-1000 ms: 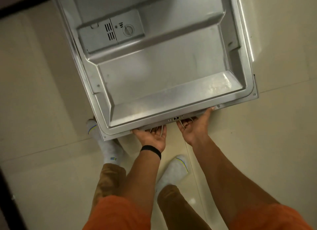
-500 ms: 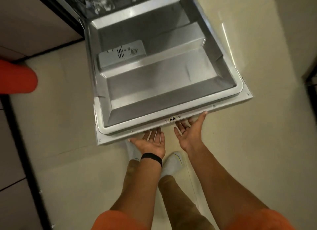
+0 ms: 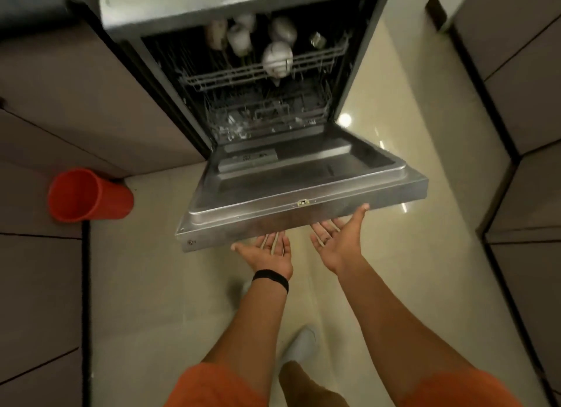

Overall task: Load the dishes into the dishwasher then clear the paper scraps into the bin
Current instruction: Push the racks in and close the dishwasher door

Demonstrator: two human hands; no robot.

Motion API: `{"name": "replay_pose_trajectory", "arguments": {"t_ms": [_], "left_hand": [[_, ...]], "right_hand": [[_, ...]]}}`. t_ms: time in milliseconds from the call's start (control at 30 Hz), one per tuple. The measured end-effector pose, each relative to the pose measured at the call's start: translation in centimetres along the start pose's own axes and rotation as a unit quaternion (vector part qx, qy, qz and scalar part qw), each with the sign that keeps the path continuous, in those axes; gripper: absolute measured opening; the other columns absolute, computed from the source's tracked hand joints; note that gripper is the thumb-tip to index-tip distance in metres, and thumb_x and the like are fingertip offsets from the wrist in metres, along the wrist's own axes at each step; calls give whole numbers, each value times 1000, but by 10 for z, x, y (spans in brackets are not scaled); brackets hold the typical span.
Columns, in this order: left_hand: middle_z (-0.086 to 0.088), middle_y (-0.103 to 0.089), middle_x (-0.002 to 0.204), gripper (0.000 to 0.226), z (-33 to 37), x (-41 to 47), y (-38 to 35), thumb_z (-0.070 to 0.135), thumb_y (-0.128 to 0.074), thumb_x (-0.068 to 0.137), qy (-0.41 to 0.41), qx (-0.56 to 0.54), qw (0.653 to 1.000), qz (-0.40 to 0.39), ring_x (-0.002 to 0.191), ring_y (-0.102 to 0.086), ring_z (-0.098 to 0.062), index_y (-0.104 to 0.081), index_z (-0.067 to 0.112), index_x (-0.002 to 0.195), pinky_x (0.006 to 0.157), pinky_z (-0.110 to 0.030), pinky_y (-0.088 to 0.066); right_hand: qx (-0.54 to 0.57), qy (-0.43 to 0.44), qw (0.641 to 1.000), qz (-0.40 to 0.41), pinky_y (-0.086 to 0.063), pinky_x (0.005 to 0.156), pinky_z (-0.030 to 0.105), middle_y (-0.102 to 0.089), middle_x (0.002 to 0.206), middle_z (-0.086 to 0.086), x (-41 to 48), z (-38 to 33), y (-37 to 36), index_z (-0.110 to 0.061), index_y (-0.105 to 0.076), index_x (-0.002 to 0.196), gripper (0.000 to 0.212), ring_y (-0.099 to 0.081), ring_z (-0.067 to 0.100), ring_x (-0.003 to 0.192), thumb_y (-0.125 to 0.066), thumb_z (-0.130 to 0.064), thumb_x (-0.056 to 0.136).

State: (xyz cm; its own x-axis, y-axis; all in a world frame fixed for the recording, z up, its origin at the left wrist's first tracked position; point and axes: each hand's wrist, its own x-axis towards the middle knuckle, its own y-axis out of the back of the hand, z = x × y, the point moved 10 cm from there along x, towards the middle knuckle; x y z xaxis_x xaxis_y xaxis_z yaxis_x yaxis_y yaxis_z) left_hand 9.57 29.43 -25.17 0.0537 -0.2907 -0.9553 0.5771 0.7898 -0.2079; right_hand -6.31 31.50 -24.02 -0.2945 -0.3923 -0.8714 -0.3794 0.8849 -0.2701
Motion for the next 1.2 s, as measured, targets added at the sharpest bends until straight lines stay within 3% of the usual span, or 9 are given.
{"name": "replay_pose_trajectory", "arguments": {"t_ms": [167,367,533,767,900,1067,1200], "left_hand": [[-13,-53,141,88,33,-32,-59,79,-21,94,-7,6,999,-40,120,-61,-33,-46,10,143,107,-42,-49],[-12,-61,118,83,71,-60,-131,83,-23,91,-7,22,998,-57,119,-63,-31,-52,11,121,108,-41,-49],[-13,-58,136,94,106,-75,-197,83,-21,91,-29,30,994,-106,121,-62,-30,-47,8,142,108,-39,-48],[-13,-62,128,94,152,-75,-295,83,-25,91,-61,20,986,-156,116,-65,-29,-49,7,141,106,-42,-50],[-14,-60,135,93,172,-74,-344,84,-27,90,-75,5,982,-174,120,-63,-29,-50,8,138,108,-45,-47],[-13,-62,129,91,183,-68,-376,84,-29,90,-84,-24,983,-164,120,-63,-29,-54,7,132,110,-44,-45],[-12,-67,123,92,186,-60,-375,85,-31,88,-102,-11,985,-141,113,-67,-28,-59,7,128,108,-41,-47]], "right_hand": [[-19,13,999,-24,-41,114,49,-52,144,16,-17,-46,-58,-13,-36,150,101,-60,31,124,-37,-88,83],[-29,36,999,-22,-41,114,47,-53,142,16,-31,-92,-130,-14,-36,150,103,-58,30,127,-40,-89,81],[-36,56,996,-53,-43,113,46,-57,137,15,-31,-133,-193,-13,-34,152,103,-63,27,121,-41,-88,81],[-76,84,989,-98,-54,94,41,-59,138,8,-17,-187,-280,-15,-37,153,99,-65,25,117,-35,-87,85],[-80,72,986,-129,-48,106,46,-46,155,8,-9,-210,-322,-17,-31,158,100,-62,27,122,-34,-86,86],[-104,47,978,-174,-40,115,47,-34,163,7,1,-224,-352,-19,-20,162,106,-45,27,143,-32,-89,84],[-132,51,976,-167,-43,110,40,-40,160,10,15,-230,-353,-12,-23,161,110,-43,23,144,-33,-89,83]]}}
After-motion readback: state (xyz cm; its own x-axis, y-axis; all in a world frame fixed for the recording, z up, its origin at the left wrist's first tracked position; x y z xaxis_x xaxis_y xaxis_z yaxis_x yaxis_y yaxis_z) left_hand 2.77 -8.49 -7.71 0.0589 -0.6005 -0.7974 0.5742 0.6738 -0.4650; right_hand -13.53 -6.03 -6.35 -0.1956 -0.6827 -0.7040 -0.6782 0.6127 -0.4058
